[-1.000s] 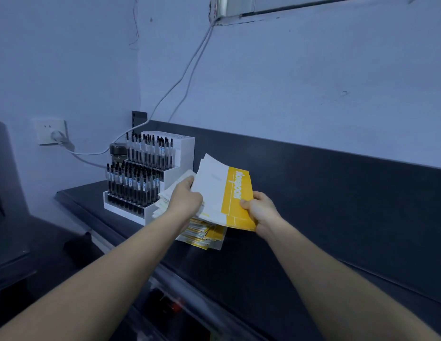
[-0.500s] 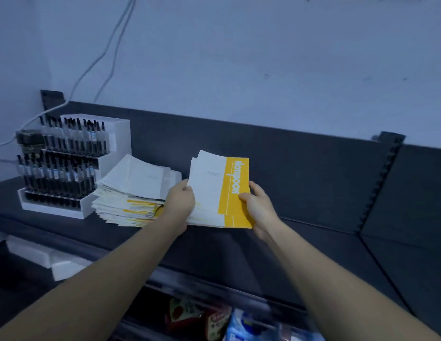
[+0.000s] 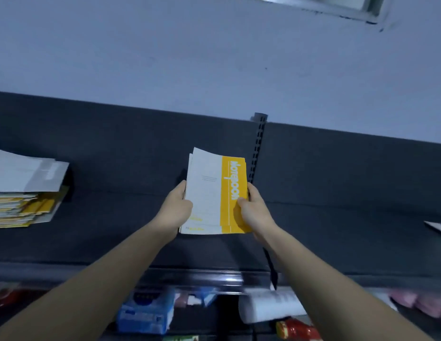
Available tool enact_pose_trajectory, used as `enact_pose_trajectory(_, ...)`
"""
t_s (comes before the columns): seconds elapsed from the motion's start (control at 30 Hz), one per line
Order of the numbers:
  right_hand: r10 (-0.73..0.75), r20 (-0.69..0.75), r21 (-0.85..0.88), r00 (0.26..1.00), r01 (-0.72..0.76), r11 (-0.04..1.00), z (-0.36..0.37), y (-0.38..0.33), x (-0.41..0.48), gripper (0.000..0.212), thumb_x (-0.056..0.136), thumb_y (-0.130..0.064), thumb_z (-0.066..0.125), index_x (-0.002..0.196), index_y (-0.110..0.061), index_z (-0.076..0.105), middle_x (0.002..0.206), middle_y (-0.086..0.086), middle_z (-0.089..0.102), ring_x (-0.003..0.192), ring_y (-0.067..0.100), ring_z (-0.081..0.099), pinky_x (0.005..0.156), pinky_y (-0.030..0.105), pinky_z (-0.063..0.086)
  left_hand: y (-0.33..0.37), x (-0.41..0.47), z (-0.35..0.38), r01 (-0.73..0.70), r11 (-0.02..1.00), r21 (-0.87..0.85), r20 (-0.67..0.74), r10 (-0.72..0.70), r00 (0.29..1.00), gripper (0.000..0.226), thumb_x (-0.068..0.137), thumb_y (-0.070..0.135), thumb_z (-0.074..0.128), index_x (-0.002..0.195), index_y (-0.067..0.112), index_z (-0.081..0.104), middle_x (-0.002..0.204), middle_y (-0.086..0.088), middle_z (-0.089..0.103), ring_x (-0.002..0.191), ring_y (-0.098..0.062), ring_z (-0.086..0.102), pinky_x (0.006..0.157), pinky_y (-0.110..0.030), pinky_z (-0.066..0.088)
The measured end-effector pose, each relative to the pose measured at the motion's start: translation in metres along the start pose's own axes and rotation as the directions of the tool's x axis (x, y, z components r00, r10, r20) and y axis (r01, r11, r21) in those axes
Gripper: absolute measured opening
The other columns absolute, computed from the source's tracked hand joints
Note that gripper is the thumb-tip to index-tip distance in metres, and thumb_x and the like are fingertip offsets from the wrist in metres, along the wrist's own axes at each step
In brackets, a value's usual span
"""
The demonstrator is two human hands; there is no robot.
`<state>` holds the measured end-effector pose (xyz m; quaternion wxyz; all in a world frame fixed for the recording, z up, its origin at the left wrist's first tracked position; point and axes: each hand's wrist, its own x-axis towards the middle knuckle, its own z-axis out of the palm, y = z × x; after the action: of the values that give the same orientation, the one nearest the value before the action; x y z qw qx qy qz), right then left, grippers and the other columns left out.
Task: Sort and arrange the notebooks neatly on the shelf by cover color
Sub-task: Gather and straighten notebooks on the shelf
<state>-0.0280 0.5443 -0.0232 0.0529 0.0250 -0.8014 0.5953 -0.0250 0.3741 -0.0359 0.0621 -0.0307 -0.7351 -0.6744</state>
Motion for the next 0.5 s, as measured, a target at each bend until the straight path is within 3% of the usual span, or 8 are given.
enact_pose_trajectory(0.1,-0.011,-0.032,-0.042,0.999,0.009,0.999,-0.056,0.013,-0.016,0.048,0.097,-0.004,0.031,0.138,-0.026,0.038,0.112,-0.01,0.056,0.098,0.01,0.05,0.085,0.026,0.035,0.002,-0.011,0.059,0.007,1.0,-0.022,0.046,-0.006,0.999,0.058,0.087,-0.018,0.028,0.119,0.023,0.054,0.11,0.008,0.065,0.102,-0.013,0.061,0.073,-0.027,0.053)
enact_pose_trajectory(0.2,-0.015,-0.071,-0.047,0.997,0.011,0.999,-0.107,0.029,-0.029,0.046,0.098,-0.005,0.031,0.138,-0.025,0.038,0.102,-0.015,0.05,0.098,0.009,0.046,0.085,0.024,0.032,0.001,-0.02,0.118,0.012,0.999,-0.045,0.041,-0.01,0.999,0.049,0.092,-0.011,0.032,0.122,0.022,0.054,0.117,0.005,0.064,0.107,-0.016,0.06,0.087,-0.033,0.052)
enact_pose_trajectory(0.33,0.014,-0.143,-0.051,0.99,-0.021,0.998,-0.168,0.054,-0.041,0.045,0.097,-0.007,0.033,0.139,-0.024,0.037,0.107,-0.013,0.054,0.099,0.01,0.048,0.085,0.026,0.034,-0.004,-0.028,0.19,0.013,0.999,-0.035,0.027,-0.012,1.0,0.037,0.102,0.009,0.034,0.129,0.023,0.055,0.124,0.011,0.062,0.114,-0.014,0.058,0.103,-0.039,0.045)
enact_pose_trajectory(0.4,0.046,-0.177,-0.048,0.983,-0.055,0.997,-0.196,0.066,-0.045,0.044,0.098,-0.01,0.035,0.14,-0.022,0.034,0.103,-0.013,0.052,0.098,0.013,0.051,0.083,0.028,0.037,-0.003,-0.03,0.222,0.017,0.999,-0.042,0.041,-0.015,0.999,0.039,0.101,0.007,0.034,0.129,0.023,0.056,0.122,0.012,0.063,0.111,-0.012,0.059,0.1,-0.036,0.047)
enact_pose_trajectory(0.5,0.084,-0.24,-0.059,0.967,-0.101,0.993,-0.237,0.085,-0.046,0.043,0.097,-0.013,0.038,0.139,-0.017,0.032,0.114,-0.003,0.053,0.102,0.019,0.054,0.085,0.032,0.042,0.003,-0.032,0.265,0.016,0.997,-0.076,0.064,-0.012,0.998,0.043,0.098,-0.002,0.033,0.116,0.027,0.059,0.109,0.015,0.065,0.096,-0.002,0.06,0.08,-0.02,0.048)
